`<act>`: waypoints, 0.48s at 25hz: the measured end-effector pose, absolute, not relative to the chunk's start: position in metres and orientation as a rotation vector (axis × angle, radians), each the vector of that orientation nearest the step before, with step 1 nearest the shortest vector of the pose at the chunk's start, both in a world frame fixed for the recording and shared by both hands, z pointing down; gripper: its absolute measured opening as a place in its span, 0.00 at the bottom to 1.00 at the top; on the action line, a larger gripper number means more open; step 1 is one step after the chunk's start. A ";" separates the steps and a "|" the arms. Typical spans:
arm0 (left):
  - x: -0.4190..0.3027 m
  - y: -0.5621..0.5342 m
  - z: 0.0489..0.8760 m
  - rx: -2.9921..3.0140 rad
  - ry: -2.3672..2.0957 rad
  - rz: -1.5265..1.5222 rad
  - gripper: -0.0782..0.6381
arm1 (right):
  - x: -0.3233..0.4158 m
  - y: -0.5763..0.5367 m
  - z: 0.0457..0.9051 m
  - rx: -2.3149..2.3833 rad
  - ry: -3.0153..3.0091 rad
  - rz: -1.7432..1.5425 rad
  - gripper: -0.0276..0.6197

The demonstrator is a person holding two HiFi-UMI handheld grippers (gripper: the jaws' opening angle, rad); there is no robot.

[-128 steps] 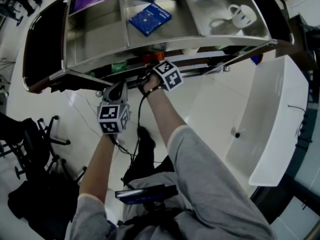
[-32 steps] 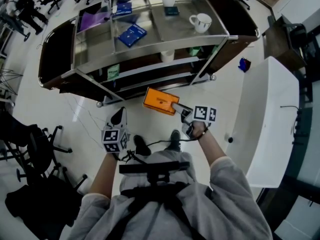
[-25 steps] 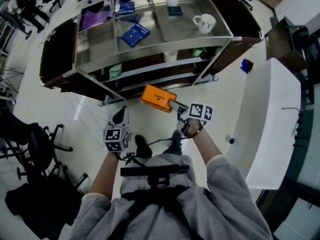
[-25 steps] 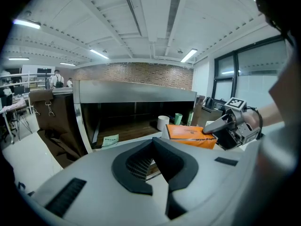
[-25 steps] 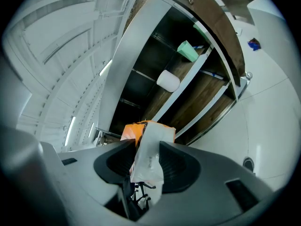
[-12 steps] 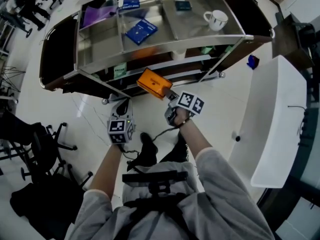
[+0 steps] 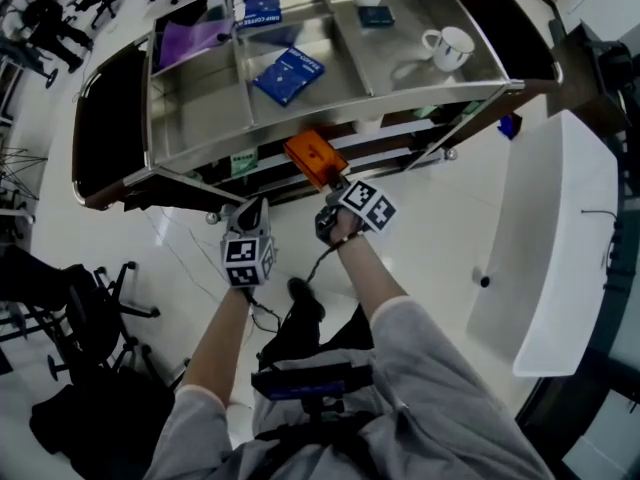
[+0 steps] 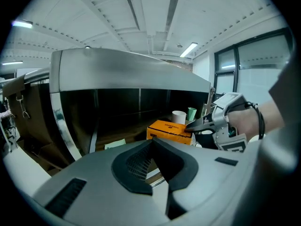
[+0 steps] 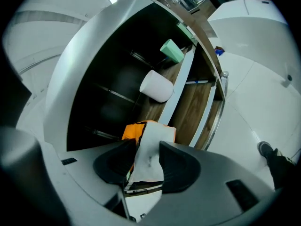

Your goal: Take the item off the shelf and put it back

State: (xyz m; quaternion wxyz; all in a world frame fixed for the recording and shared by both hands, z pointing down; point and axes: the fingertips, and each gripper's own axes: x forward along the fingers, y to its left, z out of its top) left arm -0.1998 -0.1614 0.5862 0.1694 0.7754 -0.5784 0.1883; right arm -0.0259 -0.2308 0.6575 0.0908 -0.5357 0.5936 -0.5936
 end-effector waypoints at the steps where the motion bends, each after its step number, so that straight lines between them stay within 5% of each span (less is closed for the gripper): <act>1: -0.201 -0.167 0.589 2.205 -1.643 0.537 0.12 | -0.028 -0.237 0.661 -1.605 1.746 -1.758 0.30; 12: -0.207 -0.213 0.612 2.224 -1.620 0.550 0.12 | -0.065 -0.286 0.671 -1.612 1.611 -1.677 0.30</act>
